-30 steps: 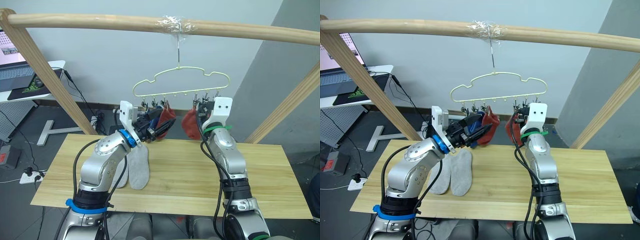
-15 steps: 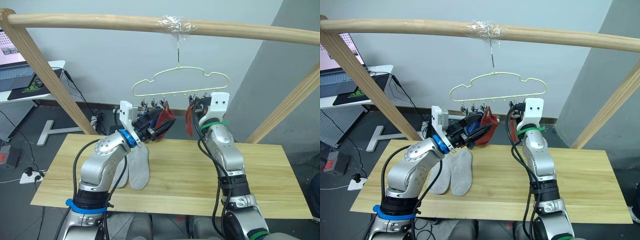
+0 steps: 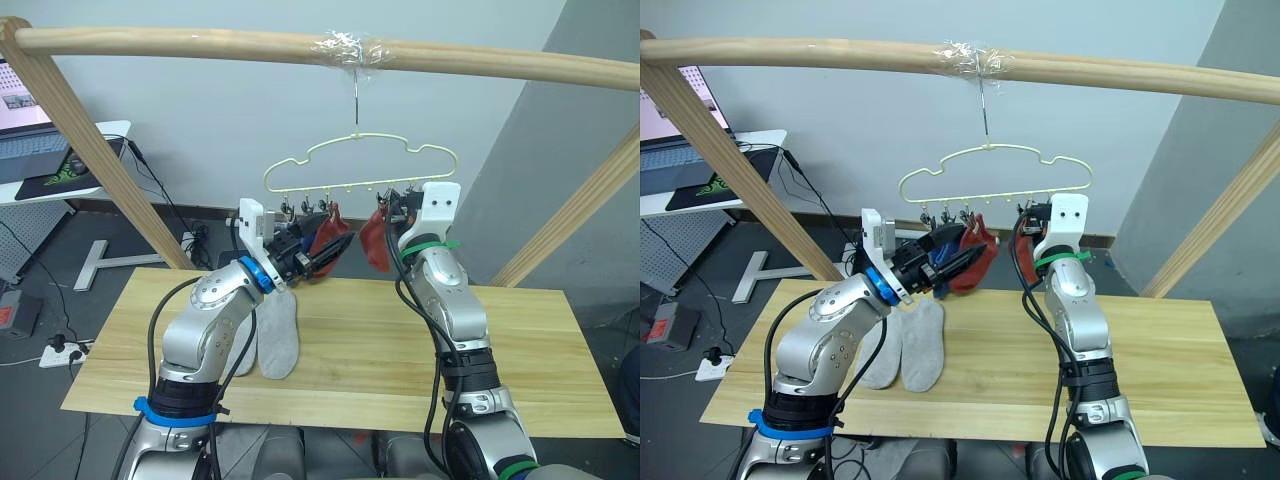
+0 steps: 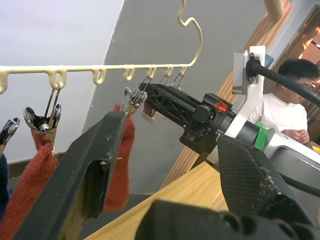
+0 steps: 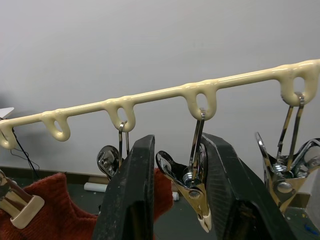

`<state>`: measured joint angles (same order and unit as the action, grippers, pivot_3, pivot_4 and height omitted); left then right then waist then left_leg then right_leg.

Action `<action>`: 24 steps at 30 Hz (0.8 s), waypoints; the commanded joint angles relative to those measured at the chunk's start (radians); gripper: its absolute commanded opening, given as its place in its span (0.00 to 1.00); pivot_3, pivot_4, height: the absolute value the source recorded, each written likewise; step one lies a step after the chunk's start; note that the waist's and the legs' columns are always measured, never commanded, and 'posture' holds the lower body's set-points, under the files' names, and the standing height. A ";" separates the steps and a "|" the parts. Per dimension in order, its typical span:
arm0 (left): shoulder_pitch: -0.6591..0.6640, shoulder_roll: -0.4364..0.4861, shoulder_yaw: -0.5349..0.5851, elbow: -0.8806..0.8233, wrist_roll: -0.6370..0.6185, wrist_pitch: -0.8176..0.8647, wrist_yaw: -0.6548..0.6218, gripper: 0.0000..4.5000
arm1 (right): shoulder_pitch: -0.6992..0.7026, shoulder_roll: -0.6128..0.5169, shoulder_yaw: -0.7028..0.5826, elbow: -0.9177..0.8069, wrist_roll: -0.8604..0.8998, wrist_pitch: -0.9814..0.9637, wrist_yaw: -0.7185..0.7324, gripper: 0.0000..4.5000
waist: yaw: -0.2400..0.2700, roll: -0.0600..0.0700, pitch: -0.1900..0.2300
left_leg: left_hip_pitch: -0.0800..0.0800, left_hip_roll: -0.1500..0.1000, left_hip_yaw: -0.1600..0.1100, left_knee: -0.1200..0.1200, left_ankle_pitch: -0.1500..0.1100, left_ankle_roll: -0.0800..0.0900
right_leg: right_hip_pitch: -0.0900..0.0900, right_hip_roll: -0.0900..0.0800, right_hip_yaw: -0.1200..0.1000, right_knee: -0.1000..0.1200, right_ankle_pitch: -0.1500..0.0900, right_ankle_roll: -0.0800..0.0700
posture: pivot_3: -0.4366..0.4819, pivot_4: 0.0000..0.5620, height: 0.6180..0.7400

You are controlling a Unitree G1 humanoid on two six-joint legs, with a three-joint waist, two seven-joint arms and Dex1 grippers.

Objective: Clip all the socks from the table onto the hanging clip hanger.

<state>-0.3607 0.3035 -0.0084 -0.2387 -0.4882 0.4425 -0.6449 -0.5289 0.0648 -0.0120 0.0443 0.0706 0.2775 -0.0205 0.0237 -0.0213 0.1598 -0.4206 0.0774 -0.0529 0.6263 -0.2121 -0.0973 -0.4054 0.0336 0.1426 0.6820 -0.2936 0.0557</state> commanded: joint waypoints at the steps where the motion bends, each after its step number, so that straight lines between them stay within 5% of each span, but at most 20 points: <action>1: -0.012 0.000 0.009 -0.037 -0.008 -0.027 -0.003 0.74 | -0.010 0.003 -0.004 -0.016 0.010 -0.013 0.004 0.31 | 0.000 0.000 0.000 | 0.000 0.000 0.000 0.000 0.000 0.000 | 0.000 0.000 0.000 0.000 0.000 0.000 | 0.67 0.23 1.00; 9: -0.012 -0.005 0.008 -0.050 -0.019 -0.023 -0.003 0.74 | -0.008 -0.009 -0.020 -0.018 0.018 -0.011 0.010 0.00 | 0.000 0.000 0.000 | 0.000 0.000 0.000 0.000 0.000 0.000 | 0.000 0.000 0.000 0.000 0.000 0.000 | 0.67 0.25 1.00; 17: 0.007 -0.003 0.003 -0.046 -0.003 -0.026 0.007 0.74 | -0.007 -0.060 -0.040 -0.050 0.046 0.031 0.046 0.00 | 0.000 0.000 0.000 | 0.000 0.000 0.000 0.000 0.000 0.000 | 0.000 0.000 0.000 0.000 0.000 0.000 | 0.66 0.26 1.00; 24: 0.155 0.132 -0.073 0.132 0.262 -0.113 0.055 0.74 | -0.032 -0.131 -0.051 -0.160 0.139 0.262 0.125 0.00 | -0.002 0.002 0.000 | 0.003 0.000 0.001 -0.003 0.000 0.000 | 0.000 0.000 0.001 0.000 -0.001 -0.001 | 0.63 0.27 1.00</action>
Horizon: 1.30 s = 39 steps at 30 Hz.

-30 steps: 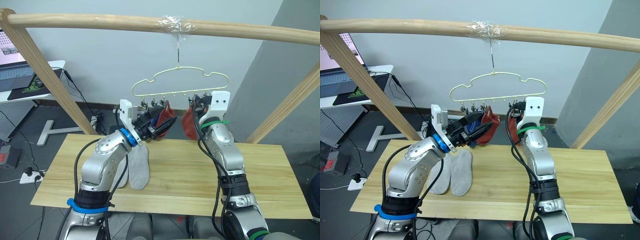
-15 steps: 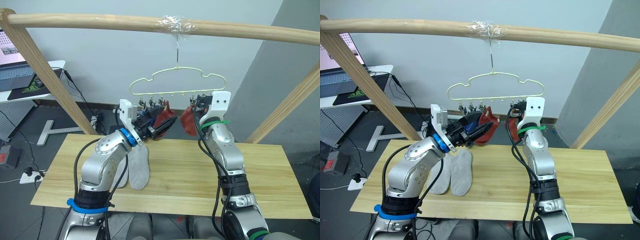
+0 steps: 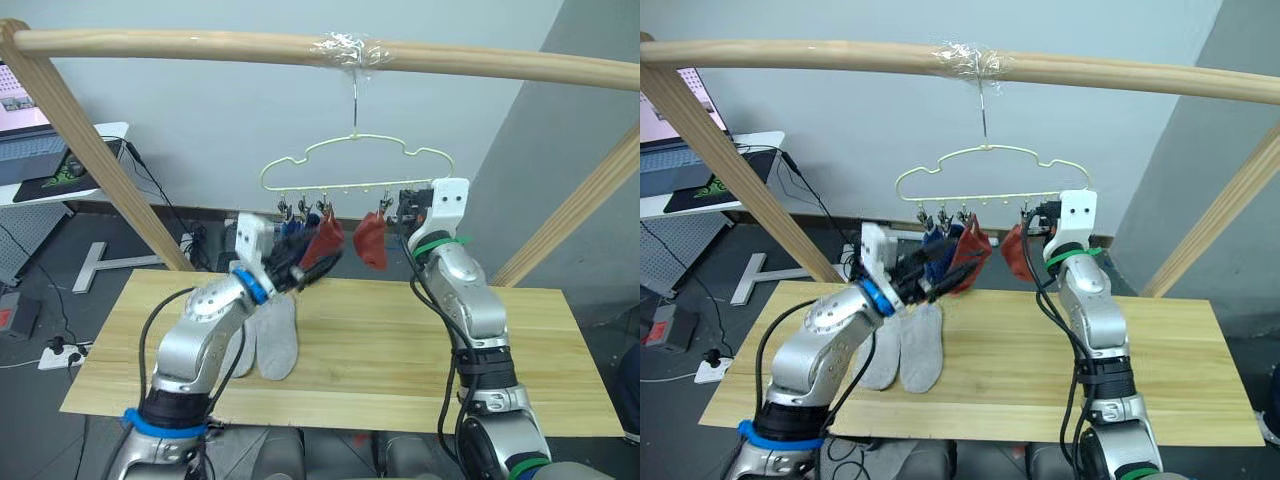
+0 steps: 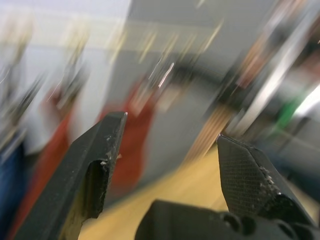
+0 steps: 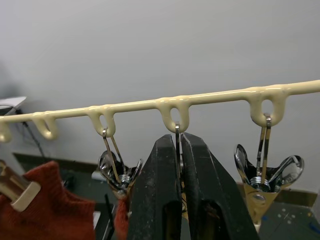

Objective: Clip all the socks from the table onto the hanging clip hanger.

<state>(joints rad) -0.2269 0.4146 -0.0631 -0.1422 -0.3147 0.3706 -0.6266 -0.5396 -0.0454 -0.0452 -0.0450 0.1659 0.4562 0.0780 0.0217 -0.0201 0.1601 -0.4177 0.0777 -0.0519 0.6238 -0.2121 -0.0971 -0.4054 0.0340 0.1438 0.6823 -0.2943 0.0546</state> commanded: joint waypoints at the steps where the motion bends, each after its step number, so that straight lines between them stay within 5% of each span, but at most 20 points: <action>1: 0.033 0.026 -0.020 0.054 0.113 -0.053 0.055 0.74 | -0.024 -0.031 -0.020 -0.088 0.055 0.110 0.035 0.00 | 0.000 0.000 0.000 | 0.000 0.000 0.000 0.000 0.000 0.000 | 0.000 0.000 0.000 0.000 0.000 0.000 | 0.63 0.27 1.00; 4: 0.058 0.031 -0.011 0.189 0.217 -0.116 0.150 0.74 | -0.036 -0.076 -0.027 -0.164 0.102 0.228 0.072 0.00 | 0.005 0.000 0.001 | -0.001 0.000 0.000 0.000 0.000 0.000 | 0.000 0.000 0.000 -0.001 -0.001 0.001 | 0.62 0.27 1.00; 9: 0.051 0.009 -0.032 0.346 0.271 -0.209 0.154 0.98 | -0.033 -0.101 -0.029 -0.219 0.129 0.309 0.075 0.00 | 0.002 0.001 0.001 | -0.001 0.000 0.001 0.000 0.000 0.000 | -0.001 0.000 0.000 -0.001 -0.002 0.001 | 0.62 0.28 1.00; 19: -0.023 -0.048 -0.060 0.583 0.310 -0.224 0.131 0.98 | -0.038 -0.105 -0.039 -0.227 0.134 0.338 0.057 0.00 | 0.001 0.001 0.001 | -0.001 0.000 0.001 -0.001 0.000 0.000 | -0.001 0.000 0.000 -0.001 -0.002 0.001 | 0.61 0.28 1.00; 33: 0.002 -0.082 -0.109 0.549 0.318 -0.343 0.013 0.01 | -0.026 -0.128 -0.048 -0.233 0.144 0.352 0.067 0.00 | 0.000 0.001 0.001 | -0.002 0.000 0.001 0.000 0.000 0.000 | -0.001 0.000 0.000 -0.001 -0.002 0.001 | 0.60 0.27 1.00; 39: 0.043 -0.155 -0.090 0.336 0.176 -0.419 -0.096 0.01 | -0.106 -0.081 -0.222 -0.239 0.306 0.568 0.020 0.00 | 0.000 0.001 0.001 | -0.003 0.000 0.001 0.000 0.000 0.000 | -0.001 0.000 0.000 -0.001 -0.001 0.000 | 0.59 0.25 1.00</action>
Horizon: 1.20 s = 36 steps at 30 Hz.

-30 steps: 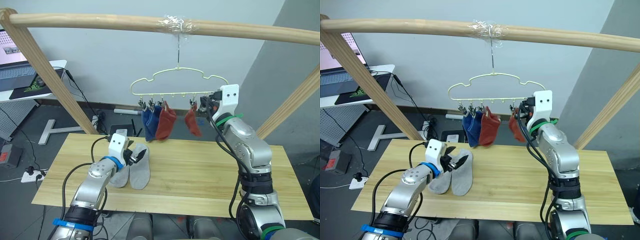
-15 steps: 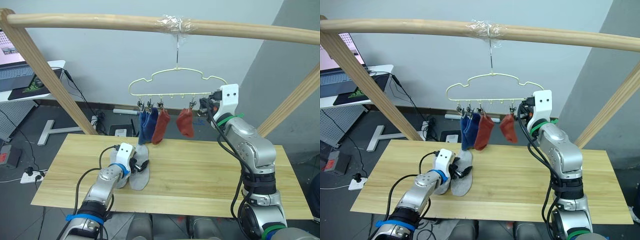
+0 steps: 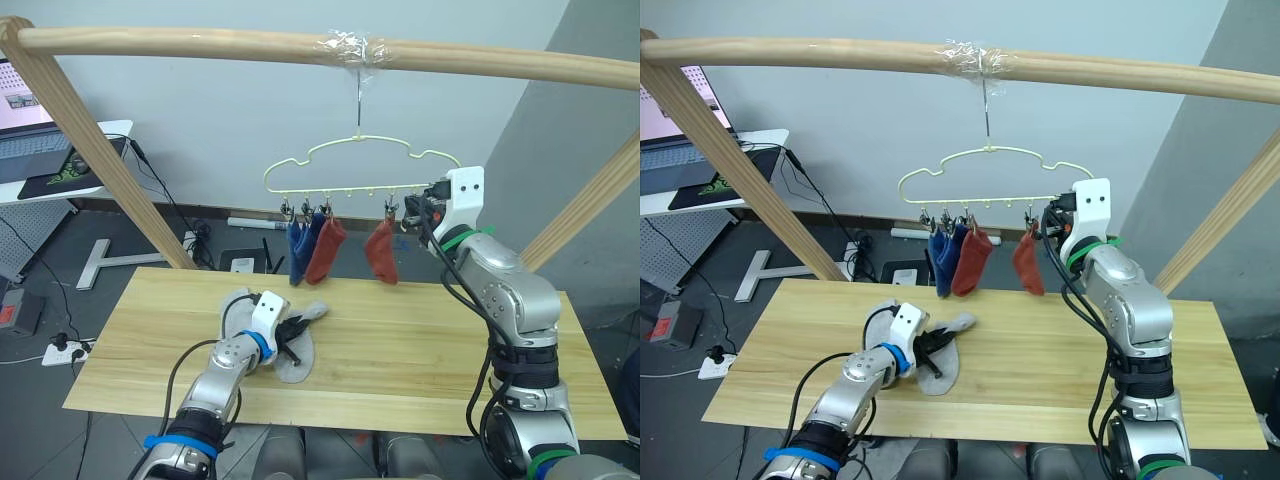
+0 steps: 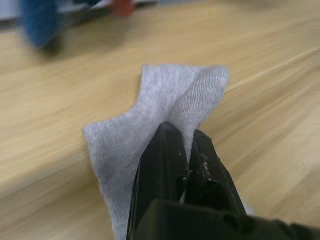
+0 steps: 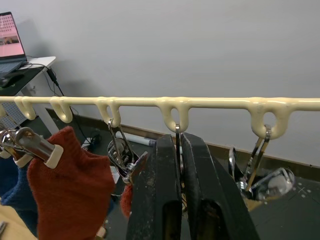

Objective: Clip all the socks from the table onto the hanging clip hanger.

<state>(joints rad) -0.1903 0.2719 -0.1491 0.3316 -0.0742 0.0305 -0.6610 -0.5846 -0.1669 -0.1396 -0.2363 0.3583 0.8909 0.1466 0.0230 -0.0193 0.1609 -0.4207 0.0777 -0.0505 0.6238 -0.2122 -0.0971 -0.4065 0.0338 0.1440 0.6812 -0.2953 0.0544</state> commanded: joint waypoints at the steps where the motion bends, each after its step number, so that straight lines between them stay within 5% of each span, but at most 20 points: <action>1: 0.014 -0.007 -0.019 -0.169 -0.059 -0.115 -0.085 0.01 | -0.086 0.065 -0.184 -0.045 0.156 0.200 -0.079 0.00 | -0.001 0.000 0.000 | 0.000 0.000 0.000 0.000 0.000 0.000 | 0.000 0.000 0.000 0.000 0.000 0.000 | 0.59 0.25 1.00; 7: -0.015 -0.070 -0.046 -0.286 -0.045 -0.183 -0.042 0.01 | -0.234 0.167 -0.454 -0.029 0.297 0.509 -0.224 0.00 | -0.004 0.002 -0.001 | 0.001 0.000 0.000 0.000 0.000 0.000 | 0.000 0.000 0.000 0.000 0.000 0.000 | 0.58 0.23 1.00; 14: -0.105 -0.127 -0.072 -0.285 0.007 -0.205 0.017 0.01 | -0.337 0.253 -0.605 -0.065 0.297 0.705 -0.297 0.00 | -0.008 0.004 -0.002 | 0.000 0.000 0.000 0.000 0.000 0.000 | 0.000 0.000 0.000 0.000 0.000 0.000 | 0.58 0.22 1.00; 34: -0.170 -0.169 -0.076 -0.221 0.014 -0.255 0.075 0.01 | -0.334 0.353 -0.673 -0.124 0.341 0.724 -0.383 0.00 | -0.025 0.005 -0.003 | -0.001 0.000 -0.002 0.000 0.000 0.000 | 0.000 0.000 -0.001 0.000 0.000 0.000 | 0.55 0.22 1.00; 36: -0.170 -0.170 -0.078 -0.225 0.010 -0.252 0.071 0.00 | -0.341 0.359 -0.687 -0.121 0.357 0.724 -0.389 0.12 | -0.025 0.005 -0.003 | -0.001 0.000 -0.002 0.000 0.000 0.000 | 0.000 0.000 -0.001 0.000 0.000 0.000 | 0.55 0.22 1.00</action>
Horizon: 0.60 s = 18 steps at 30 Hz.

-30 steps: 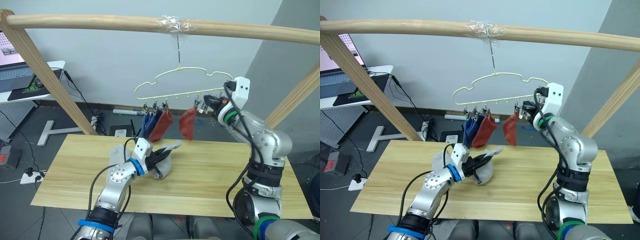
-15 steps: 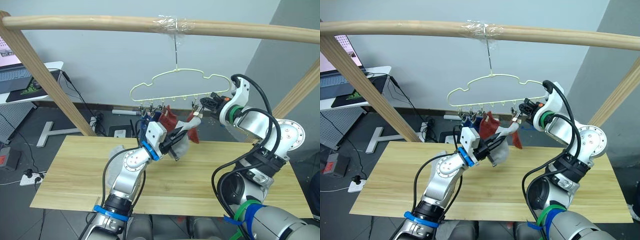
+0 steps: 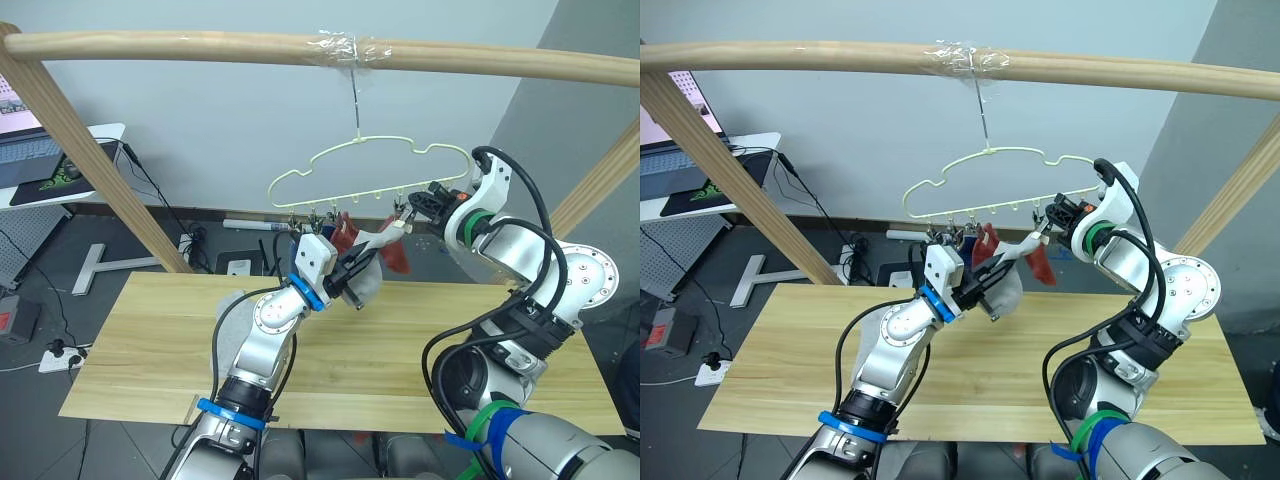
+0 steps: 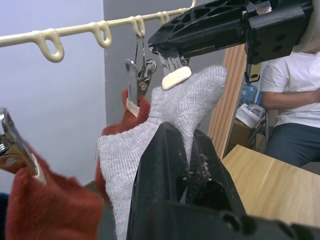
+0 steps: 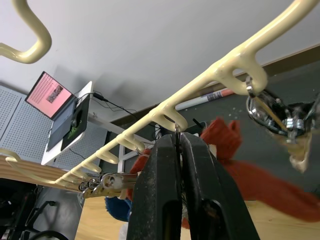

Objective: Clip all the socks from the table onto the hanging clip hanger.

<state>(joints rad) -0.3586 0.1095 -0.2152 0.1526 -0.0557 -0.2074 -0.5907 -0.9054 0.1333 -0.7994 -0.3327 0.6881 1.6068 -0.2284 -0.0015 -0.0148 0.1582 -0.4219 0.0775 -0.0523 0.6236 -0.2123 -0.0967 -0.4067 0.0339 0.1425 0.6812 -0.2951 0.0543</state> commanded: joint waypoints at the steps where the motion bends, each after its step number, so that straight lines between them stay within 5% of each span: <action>1: -0.002 -0.009 -0.013 -0.048 -0.010 -0.013 0.000 0.00 | -0.022 0.061 -0.031 -0.023 0.035 0.008 -0.016 0.18 | -0.001 0.000 0.000 | 0.000 0.000 0.000 0.000 0.000 0.000 | 0.000 0.000 0.000 0.000 0.000 0.000 | 0.55 0.22 1.00; 11: -0.012 -0.013 -0.019 -0.052 -0.014 -0.004 0.001 0.00 | -0.032 0.058 -0.055 -0.009 0.084 0.008 -0.042 0.96 | -0.004 0.000 0.000 | 0.000 0.000 0.000 0.000 0.000 0.000 | 0.000 0.000 0.000 0.000 0.000 0.000 | 0.55 0.22 1.00; 18: -0.008 -0.007 -0.018 -0.057 -0.019 -0.003 -0.006 0.00 | -0.031 0.023 -0.042 0.007 0.087 0.008 -0.028 0.98 | -0.005 0.000 0.000 | 0.000 0.000 0.000 0.000 0.000 0.000 | 0.000 0.000 0.000 0.000 0.000 0.000 | 0.55 0.22 1.00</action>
<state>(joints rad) -0.3589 0.1067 -0.2288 0.1445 -0.0630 -0.2034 -0.5995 -0.9067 0.1323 -0.8505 -0.3113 0.7503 1.6068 -0.2668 -0.0063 -0.0147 0.1582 -0.4217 0.0775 -0.0523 0.6235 -0.2123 -0.0967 -0.4067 0.0340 0.1427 0.6814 -0.2951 0.0543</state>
